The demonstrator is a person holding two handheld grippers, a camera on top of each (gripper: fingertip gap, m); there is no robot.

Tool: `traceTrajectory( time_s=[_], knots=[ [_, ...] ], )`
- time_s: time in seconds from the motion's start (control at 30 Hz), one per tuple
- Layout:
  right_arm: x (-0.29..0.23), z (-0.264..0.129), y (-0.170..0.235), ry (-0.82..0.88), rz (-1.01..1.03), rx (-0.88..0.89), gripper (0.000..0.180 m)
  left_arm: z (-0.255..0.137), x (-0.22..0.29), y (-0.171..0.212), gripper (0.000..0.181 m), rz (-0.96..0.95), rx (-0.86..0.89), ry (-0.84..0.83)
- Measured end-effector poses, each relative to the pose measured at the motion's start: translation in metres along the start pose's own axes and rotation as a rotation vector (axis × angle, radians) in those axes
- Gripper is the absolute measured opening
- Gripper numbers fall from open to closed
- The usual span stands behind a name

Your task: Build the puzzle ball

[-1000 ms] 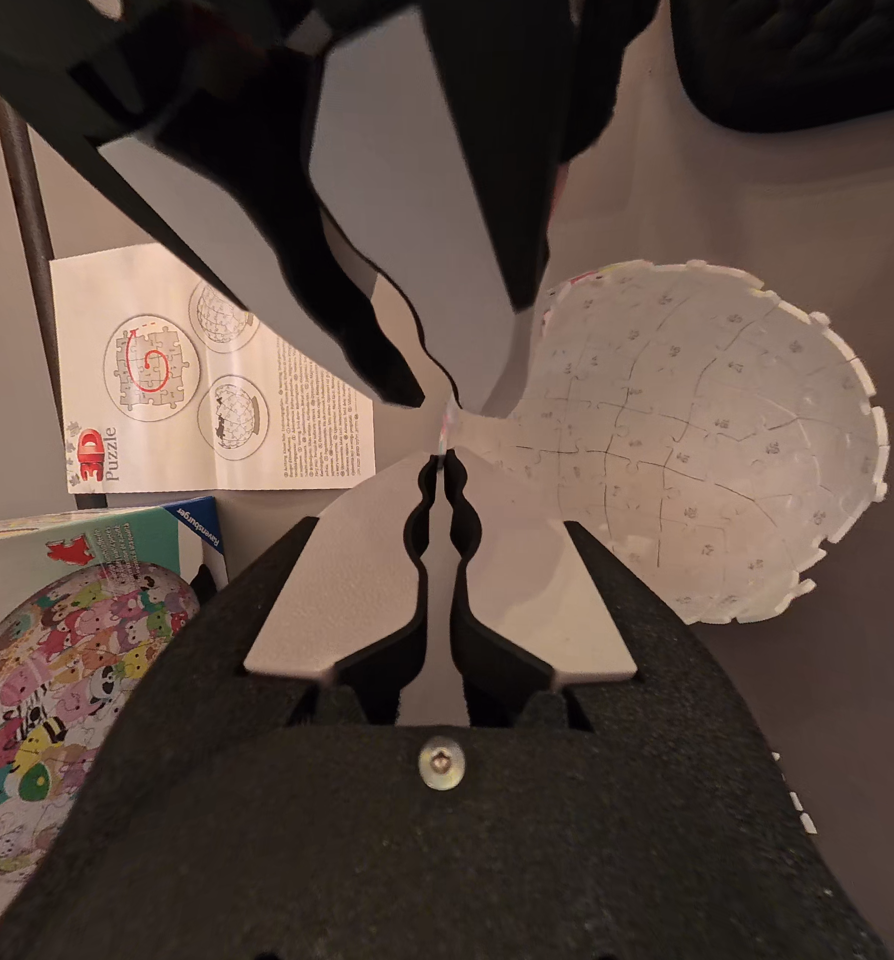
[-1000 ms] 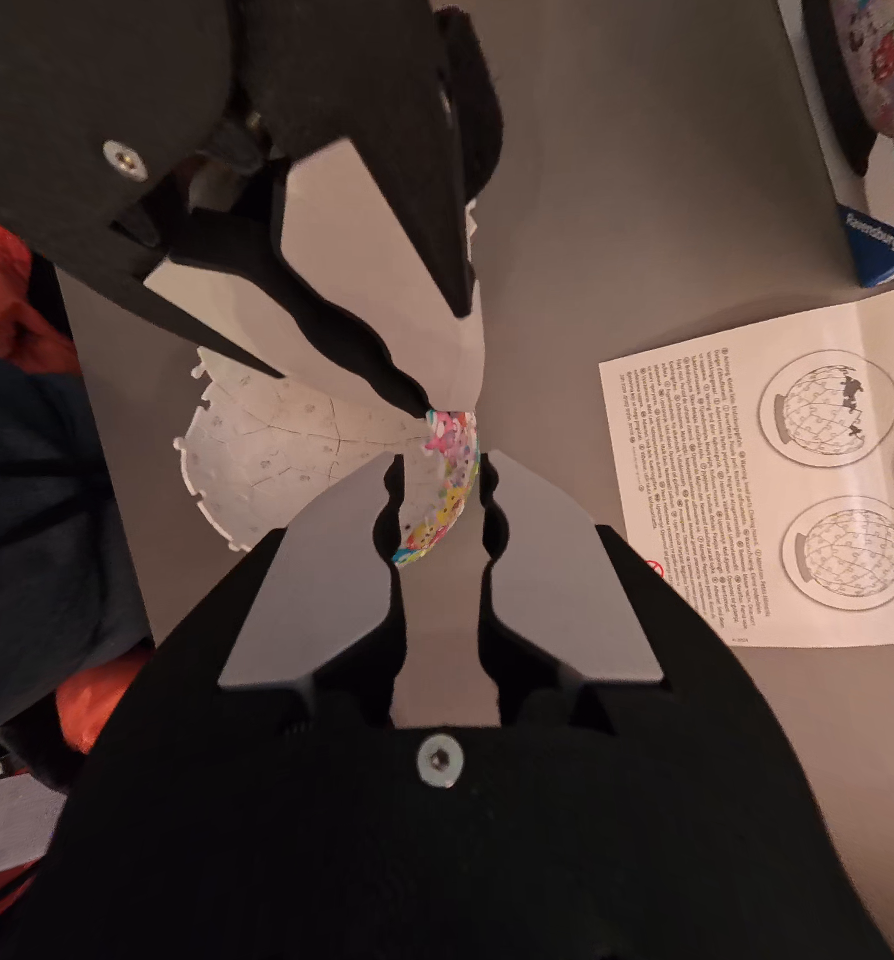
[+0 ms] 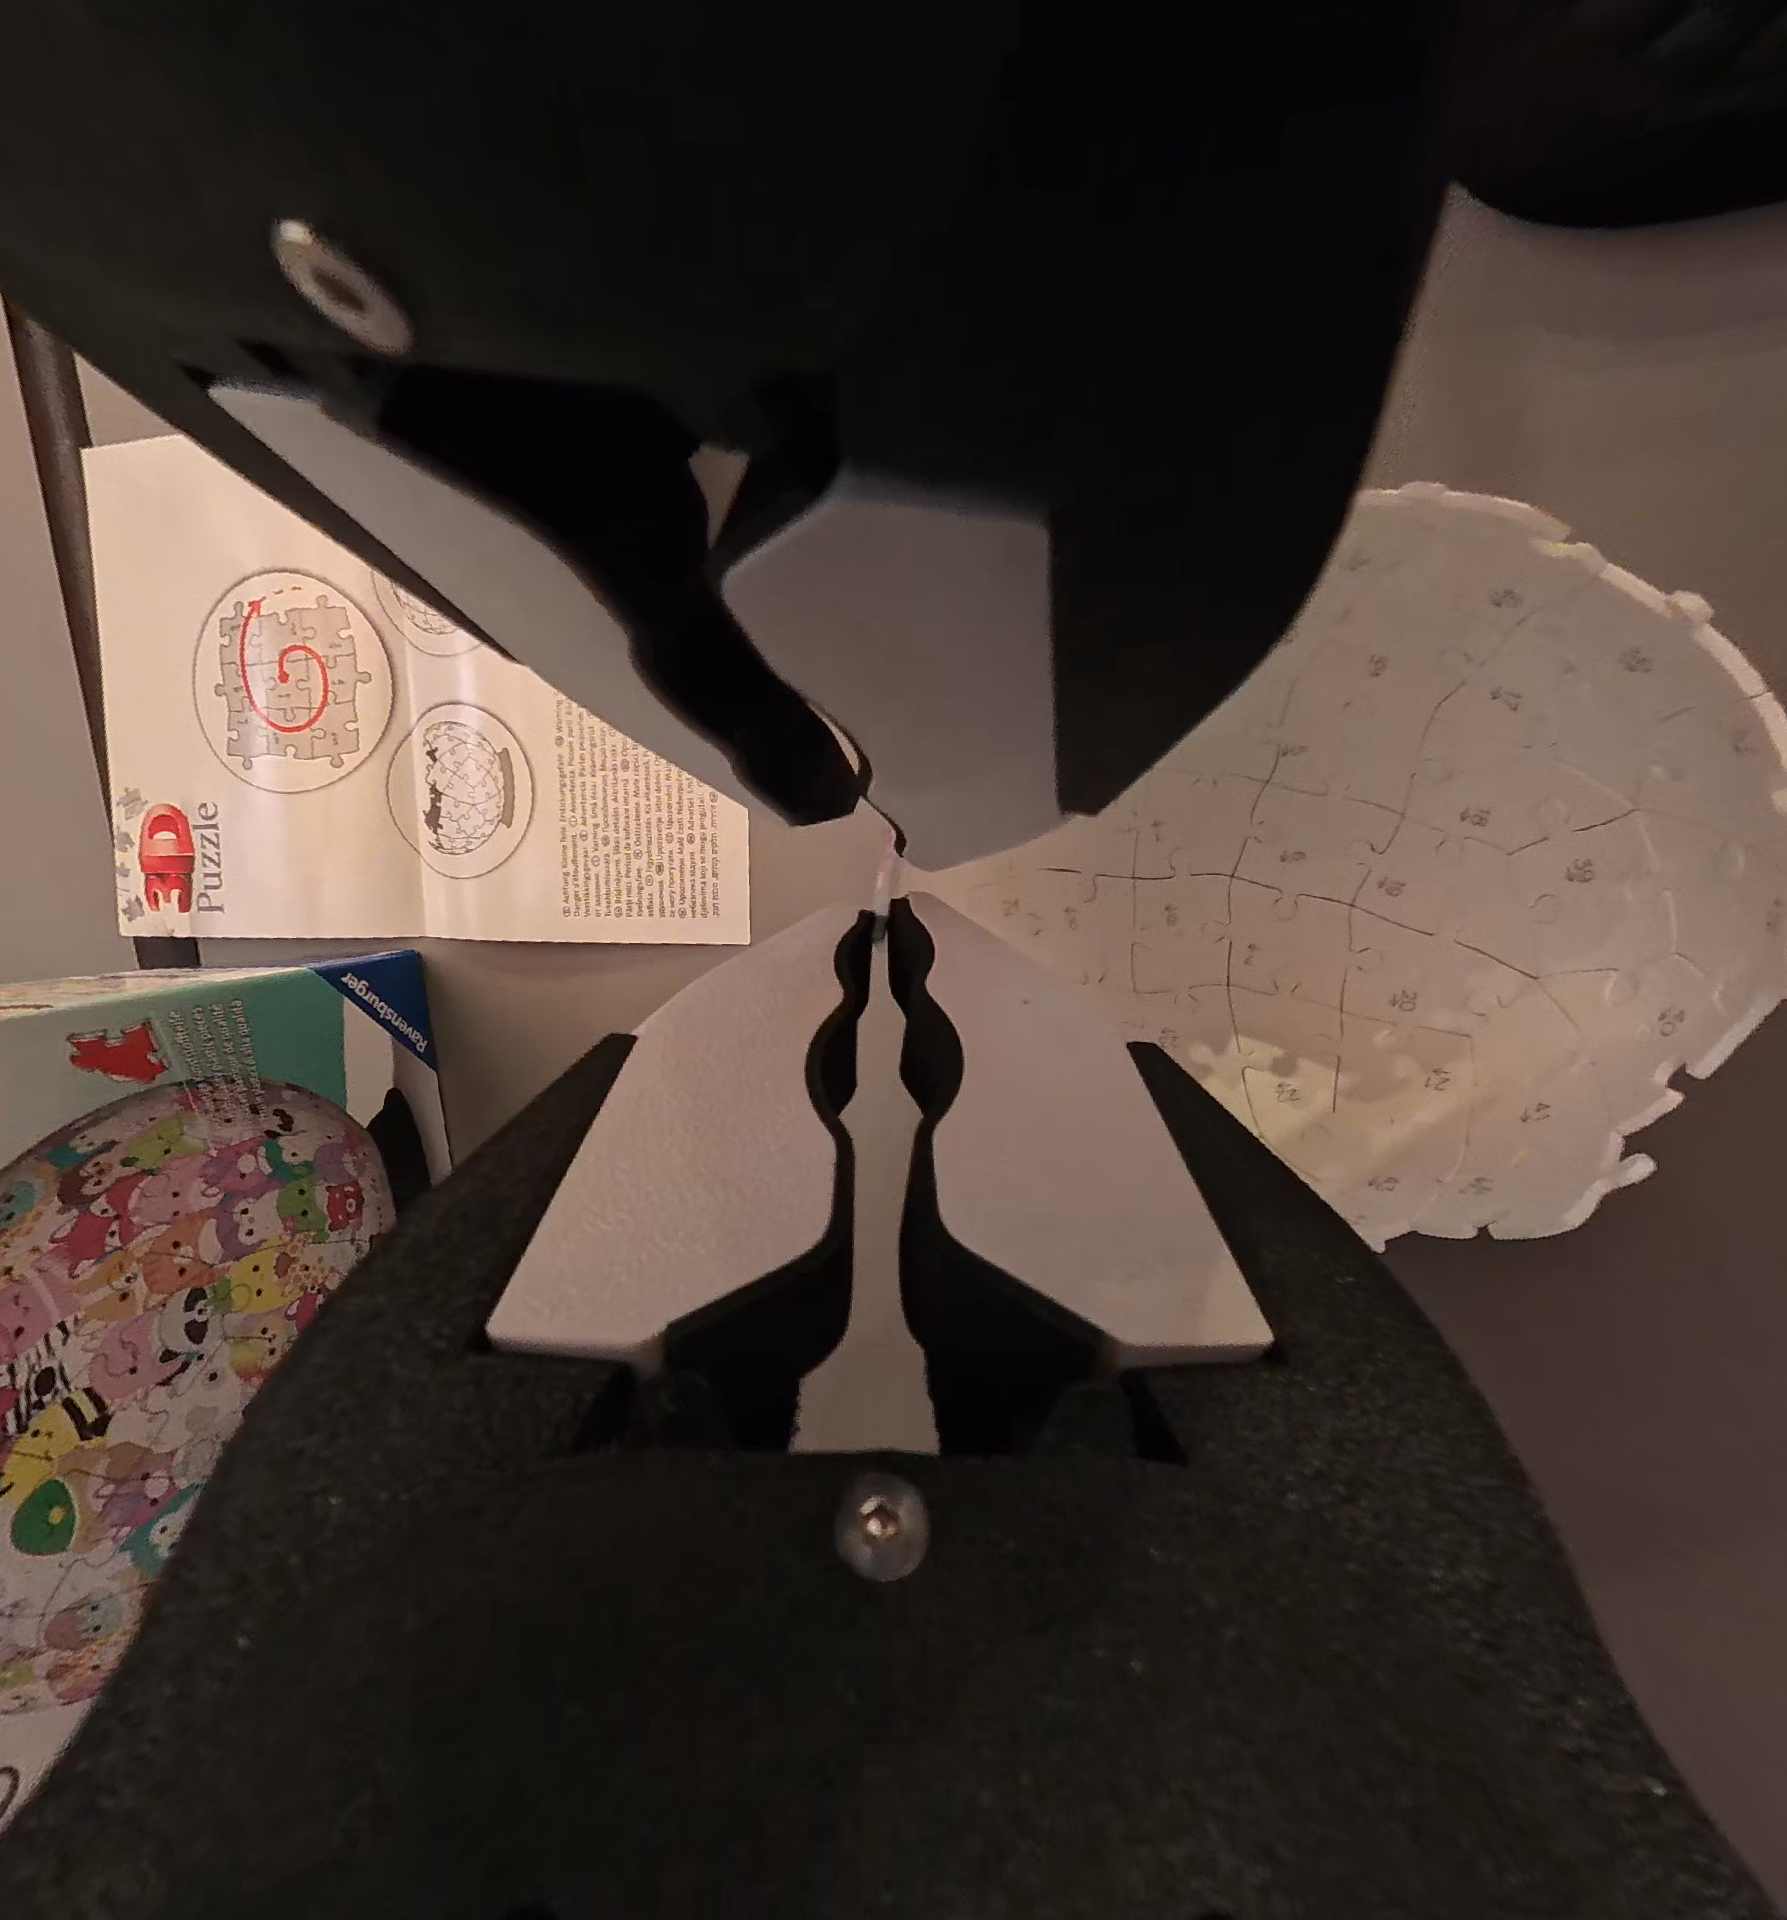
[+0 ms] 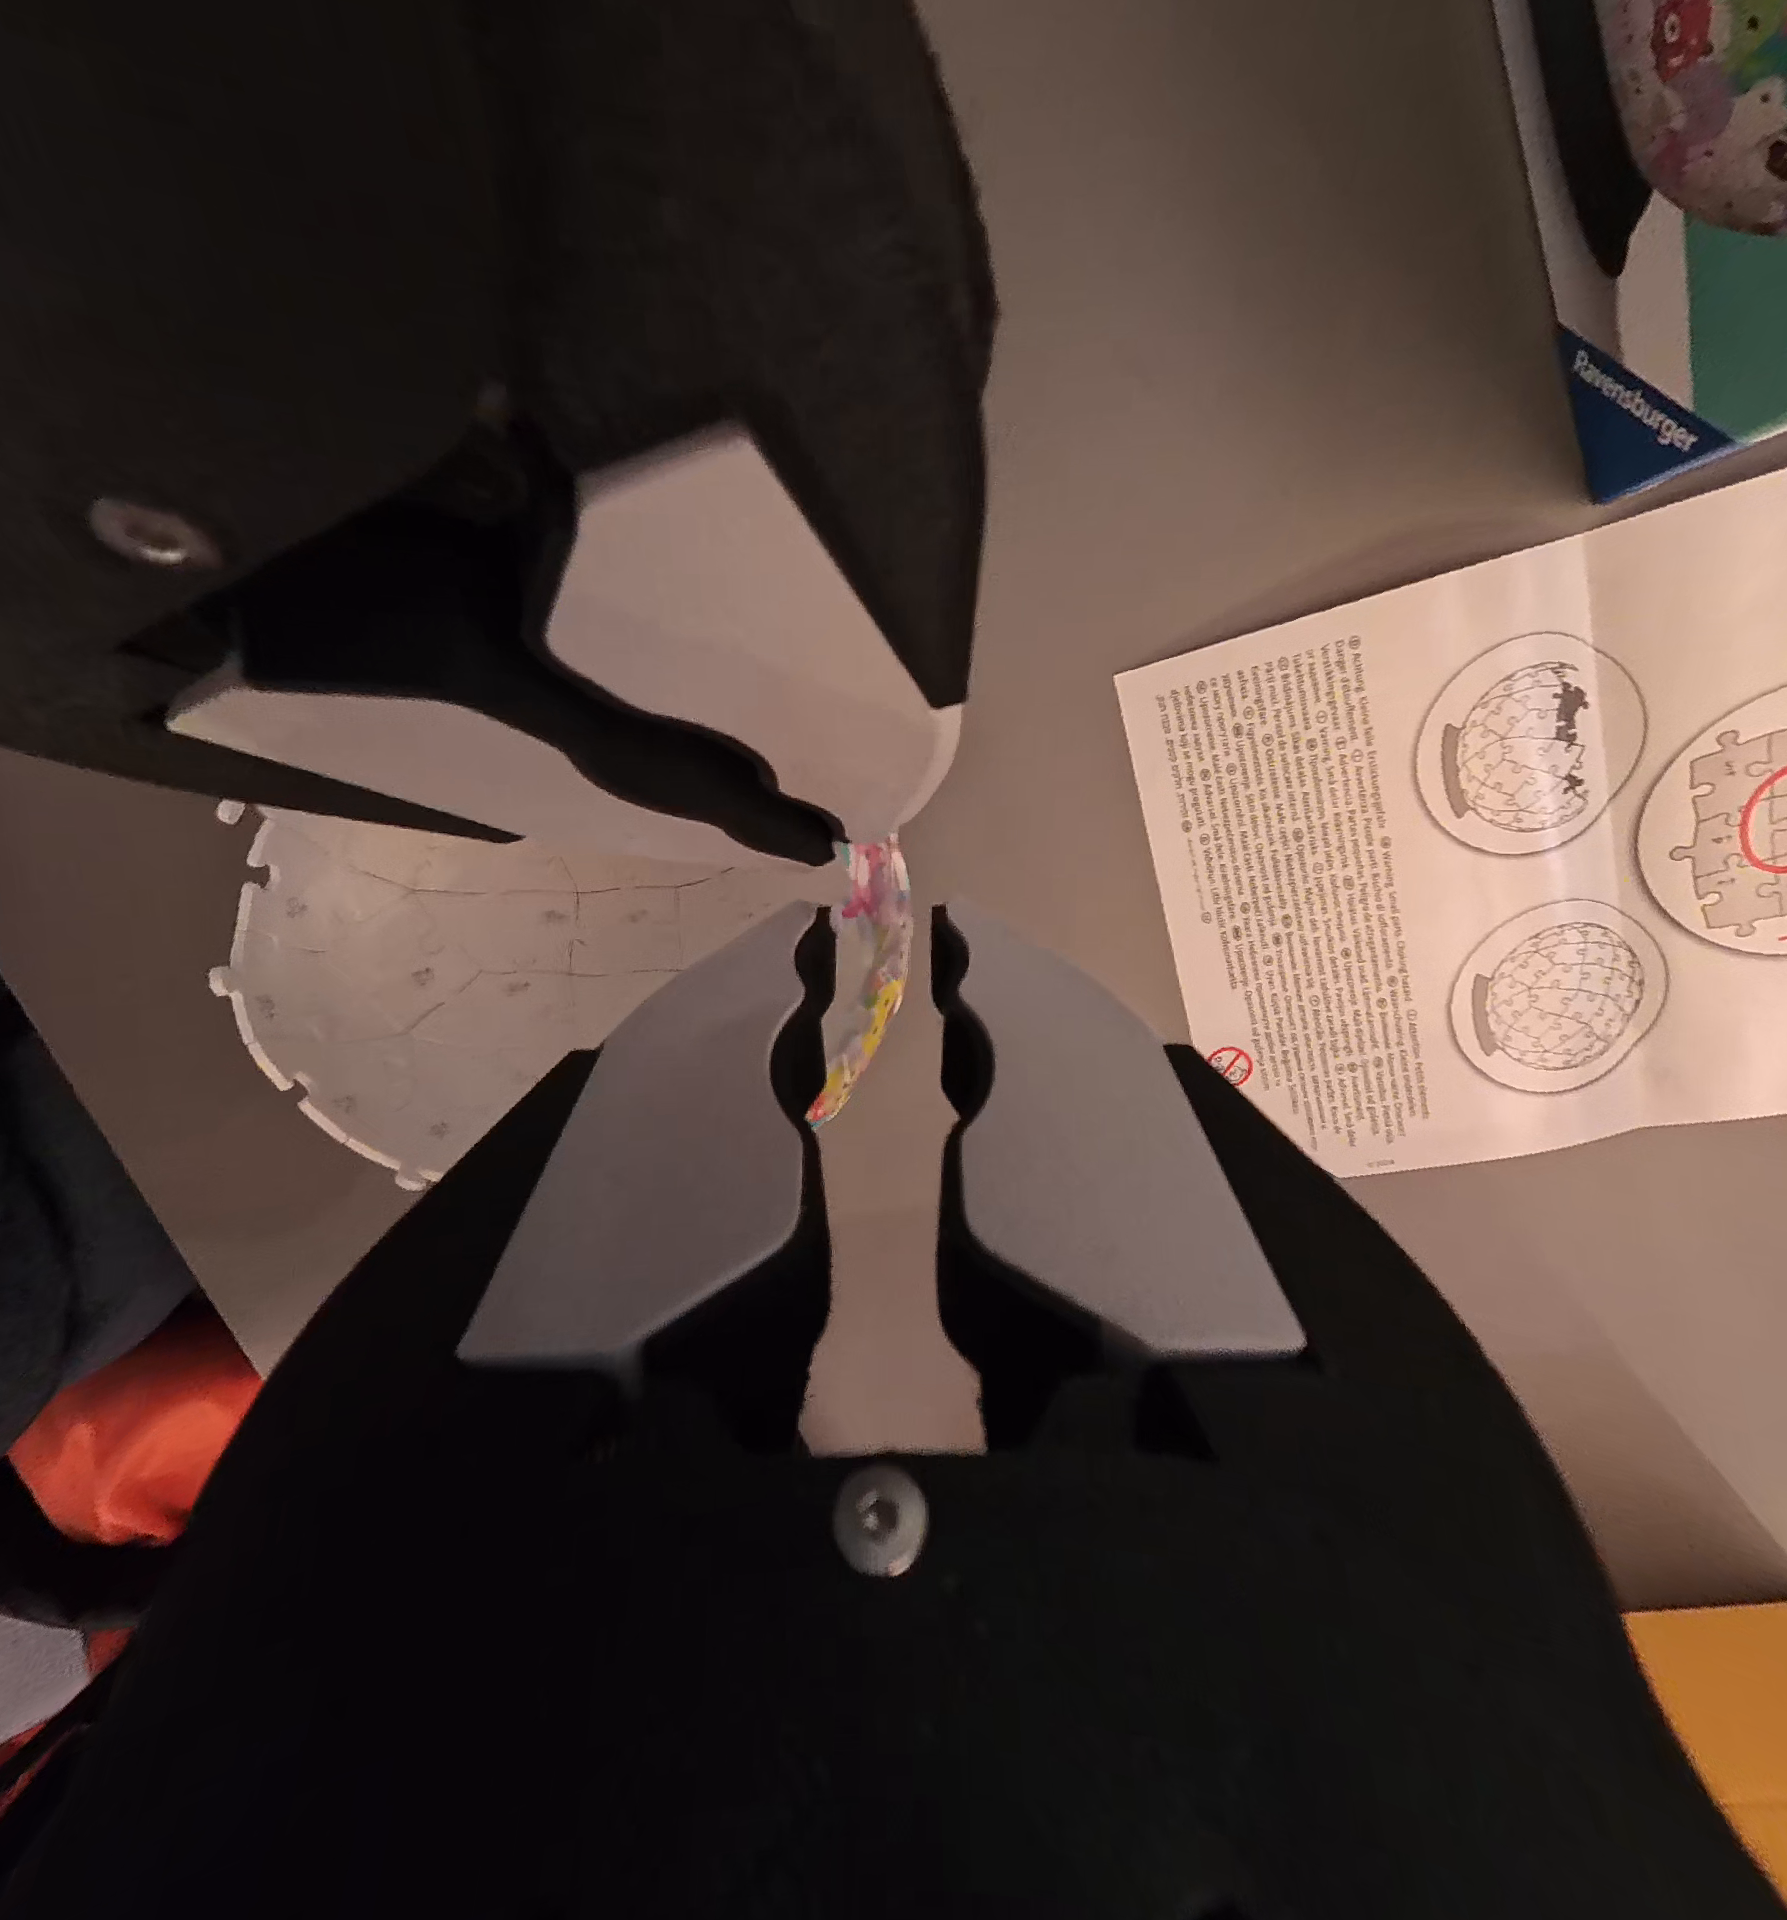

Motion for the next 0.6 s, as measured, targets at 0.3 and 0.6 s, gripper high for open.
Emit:
traceTrajectory(
  time_s=[0.3, 0.6],
  knots=[
    [0.0005, 0.0012, -0.0053, -0.047, 0.001, -0.093, 0.015, 0.0006, -0.0004, -0.0016, 0.003, -0.003, -0.010, 0.004],
    [-0.0008, 0.0046, -0.0067, -0.024, 0.019, -0.120, 0.013, 0.0013, -0.0007, -0.0012, 0.003, -0.010, -0.004, 0.008]
  ],
)
Point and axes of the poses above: each gripper's, where its closed fingertips meet, z out along the fingers, y out of its underside, x = y × z across the jaws, the point moved 7 cm from there along -z, back along the fingers, and after that the axes turned 8 degrees about x, right-handed, at the moved point
